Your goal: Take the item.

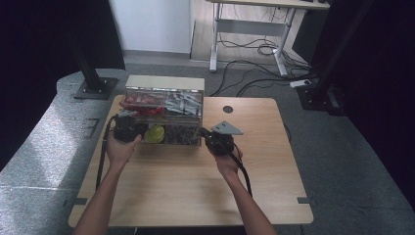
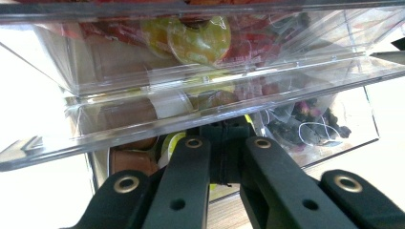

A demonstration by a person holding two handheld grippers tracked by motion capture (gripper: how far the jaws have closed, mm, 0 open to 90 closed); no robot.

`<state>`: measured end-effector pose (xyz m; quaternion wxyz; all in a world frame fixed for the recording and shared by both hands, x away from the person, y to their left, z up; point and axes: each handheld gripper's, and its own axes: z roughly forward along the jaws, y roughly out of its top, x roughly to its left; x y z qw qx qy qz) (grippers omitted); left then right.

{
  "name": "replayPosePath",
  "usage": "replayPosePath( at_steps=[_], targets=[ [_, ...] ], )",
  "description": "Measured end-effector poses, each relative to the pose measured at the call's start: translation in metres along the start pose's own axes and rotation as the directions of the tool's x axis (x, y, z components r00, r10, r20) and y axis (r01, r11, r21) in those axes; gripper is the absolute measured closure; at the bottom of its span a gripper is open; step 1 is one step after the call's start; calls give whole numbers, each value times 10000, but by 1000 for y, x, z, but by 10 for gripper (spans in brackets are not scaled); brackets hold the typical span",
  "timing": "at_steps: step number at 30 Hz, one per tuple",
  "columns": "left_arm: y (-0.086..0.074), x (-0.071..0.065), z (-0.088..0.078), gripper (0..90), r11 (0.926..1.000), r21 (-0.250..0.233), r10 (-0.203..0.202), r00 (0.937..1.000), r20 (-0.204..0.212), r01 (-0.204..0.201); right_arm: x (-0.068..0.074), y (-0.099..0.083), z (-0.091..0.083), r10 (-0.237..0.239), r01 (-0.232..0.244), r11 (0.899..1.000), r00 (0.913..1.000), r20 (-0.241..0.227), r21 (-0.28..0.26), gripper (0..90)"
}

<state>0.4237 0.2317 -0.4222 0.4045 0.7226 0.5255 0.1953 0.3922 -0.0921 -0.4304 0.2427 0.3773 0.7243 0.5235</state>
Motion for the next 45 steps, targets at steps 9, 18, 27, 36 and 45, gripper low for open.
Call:
replayPosePath(
  at_steps=[9,18,27,36,45],
  targets=[
    [0,-1,0,900,10000,7,-3,10000,-10,3,-14,2,-14,96,-92,9999,9994,323,-131,889],
    [0,-1,1,900,10000,1,-4,10000,2,4,-26,1,-21,236,-226,9996,9983,527,-189,888],
    [0,-1,2,900,10000,41,27,10000,-5,-27,-35,2,-28,257,-240,9994,9971,719,-242,888],
    [0,-2,3,900,9999,98,37,10000,1,-37,-46,2,-36,359,-329,9989,9947,967,-321,888],
    [-1,-2,4,900,9999,107,15,10000,7,-16,-57,0,-42,477,-444,9986,9918,1186,-301,888]
  ],
)
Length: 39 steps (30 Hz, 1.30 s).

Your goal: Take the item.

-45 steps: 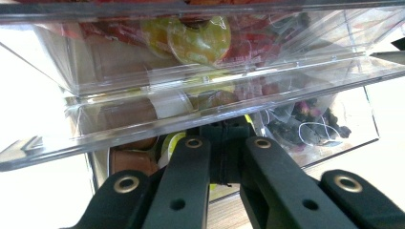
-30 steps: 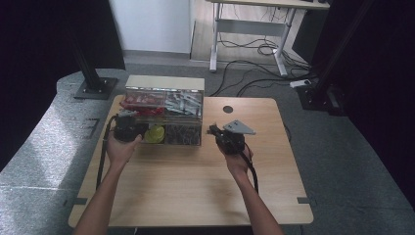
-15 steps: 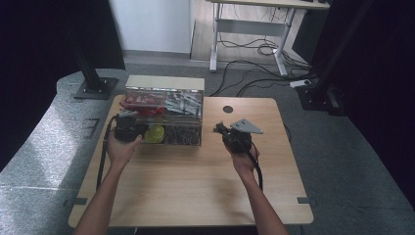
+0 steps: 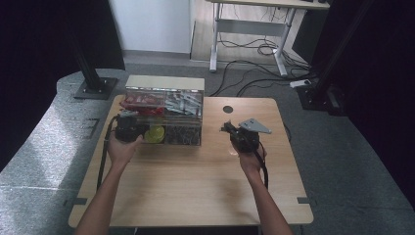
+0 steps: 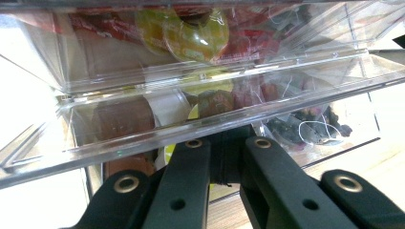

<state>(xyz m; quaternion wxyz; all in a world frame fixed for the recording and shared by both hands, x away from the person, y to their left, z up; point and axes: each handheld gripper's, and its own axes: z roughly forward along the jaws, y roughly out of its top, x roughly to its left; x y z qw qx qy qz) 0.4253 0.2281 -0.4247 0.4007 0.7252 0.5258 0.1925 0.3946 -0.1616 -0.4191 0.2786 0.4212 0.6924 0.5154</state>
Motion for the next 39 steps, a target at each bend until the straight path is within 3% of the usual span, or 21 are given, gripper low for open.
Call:
replayPosePath(
  at_steps=[20,39],
  targets=[
    [0,0,0,900,10000,13,6,10000,-3,-6,-23,-3,-6,220,-225,9997,9982,562,98,888],
    [0,1,1,900,10000,34,23,10000,-20,-23,-43,-12,2,429,-472,9980,9943,980,412,887]
  ],
)
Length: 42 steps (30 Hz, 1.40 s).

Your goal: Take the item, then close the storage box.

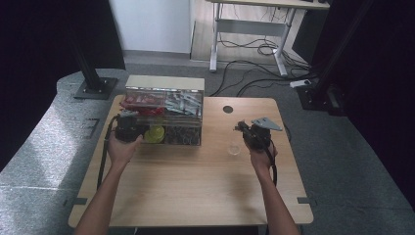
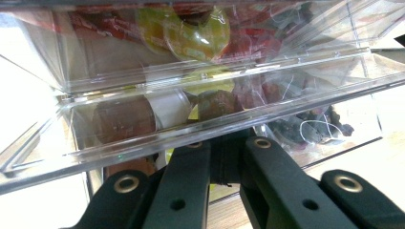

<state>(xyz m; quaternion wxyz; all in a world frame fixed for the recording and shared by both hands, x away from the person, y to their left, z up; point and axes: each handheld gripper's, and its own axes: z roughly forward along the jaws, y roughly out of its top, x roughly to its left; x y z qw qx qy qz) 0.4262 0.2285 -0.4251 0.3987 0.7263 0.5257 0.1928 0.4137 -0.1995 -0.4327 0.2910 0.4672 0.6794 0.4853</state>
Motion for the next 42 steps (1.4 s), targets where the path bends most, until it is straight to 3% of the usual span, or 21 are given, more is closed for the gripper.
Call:
replayPosePath(
  at_steps=[3,5,10,29,42],
  targets=[
    [0,0,0,900,10000,9,3,10000,-4,-3,0,-1,1,-19,19,10000,10000,-24,23,880],
    [0,0,0,900,10000,16,15,10000,-17,-15,1,-2,4,-98,100,9999,9998,-191,95,784],
    [0,0,0,900,10000,12,12,10000,-11,-12,1,-3,4,-252,253,9996,9996,-97,126,715],
    [0,-2,-1,900,10000,45,19,10000,-7,-19,4,-2,-8,-284,283,9996,9994,-208,-82,633],
    [-1,-5,1,900,10000,65,47,10000,56,-48,3,-13,-17,-251,246,9996,9991,-342,-154,625]
  ],
)
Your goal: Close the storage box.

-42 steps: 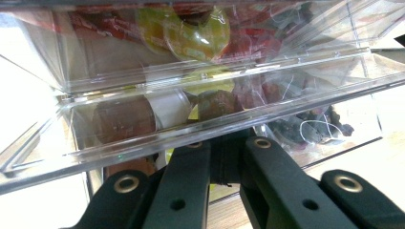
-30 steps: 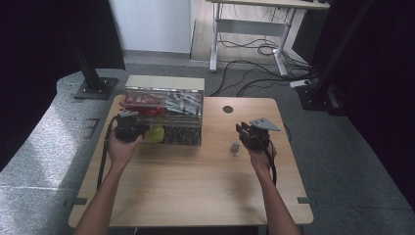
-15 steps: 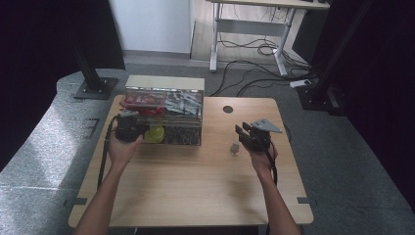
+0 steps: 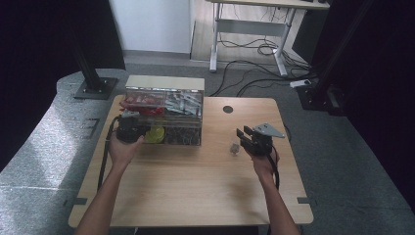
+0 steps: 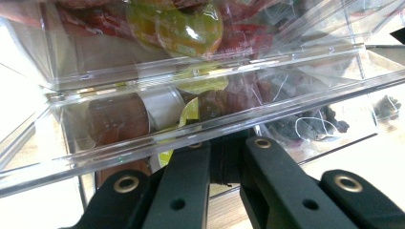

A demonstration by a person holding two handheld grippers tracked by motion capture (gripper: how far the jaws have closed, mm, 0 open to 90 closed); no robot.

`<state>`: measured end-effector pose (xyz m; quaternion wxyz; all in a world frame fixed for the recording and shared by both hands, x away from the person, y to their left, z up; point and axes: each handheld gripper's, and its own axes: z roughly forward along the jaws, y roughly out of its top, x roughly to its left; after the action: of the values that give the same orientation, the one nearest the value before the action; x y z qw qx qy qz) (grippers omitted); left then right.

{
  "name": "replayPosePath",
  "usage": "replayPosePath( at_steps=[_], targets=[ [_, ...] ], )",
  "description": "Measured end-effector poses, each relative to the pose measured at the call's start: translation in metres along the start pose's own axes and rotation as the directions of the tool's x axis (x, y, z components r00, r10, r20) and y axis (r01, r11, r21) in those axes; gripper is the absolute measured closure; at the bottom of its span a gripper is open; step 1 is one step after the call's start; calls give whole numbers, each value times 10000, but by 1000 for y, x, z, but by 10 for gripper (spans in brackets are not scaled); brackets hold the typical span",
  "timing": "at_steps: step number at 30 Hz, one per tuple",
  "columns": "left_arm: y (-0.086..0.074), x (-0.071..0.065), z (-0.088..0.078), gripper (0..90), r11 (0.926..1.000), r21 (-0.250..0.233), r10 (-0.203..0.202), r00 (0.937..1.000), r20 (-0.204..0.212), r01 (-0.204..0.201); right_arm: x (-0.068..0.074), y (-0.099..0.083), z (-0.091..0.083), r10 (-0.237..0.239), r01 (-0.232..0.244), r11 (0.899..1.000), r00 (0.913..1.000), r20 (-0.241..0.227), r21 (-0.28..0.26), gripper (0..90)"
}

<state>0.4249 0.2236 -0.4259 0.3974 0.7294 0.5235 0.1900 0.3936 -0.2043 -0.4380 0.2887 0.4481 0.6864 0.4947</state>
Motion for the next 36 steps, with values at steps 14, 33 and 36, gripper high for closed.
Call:
replayPosePath(
  at_steps=[14,33,36],
  targets=[
    [-7,0,2,900,9999,136,45,10000,-30,-45,-7,-17,-7,236,-233,9996,9995,-192,149,598],
    [-23,5,3,900,9997,205,-158,9998,73,157,1,-40,-16,347,-330,9991,9973,-640,274,587],
    [-25,5,3,900,9996,196,-194,9998,74,193,3,-41,-18,334,-319,9992,9971,-685,226,587]
  ],
)
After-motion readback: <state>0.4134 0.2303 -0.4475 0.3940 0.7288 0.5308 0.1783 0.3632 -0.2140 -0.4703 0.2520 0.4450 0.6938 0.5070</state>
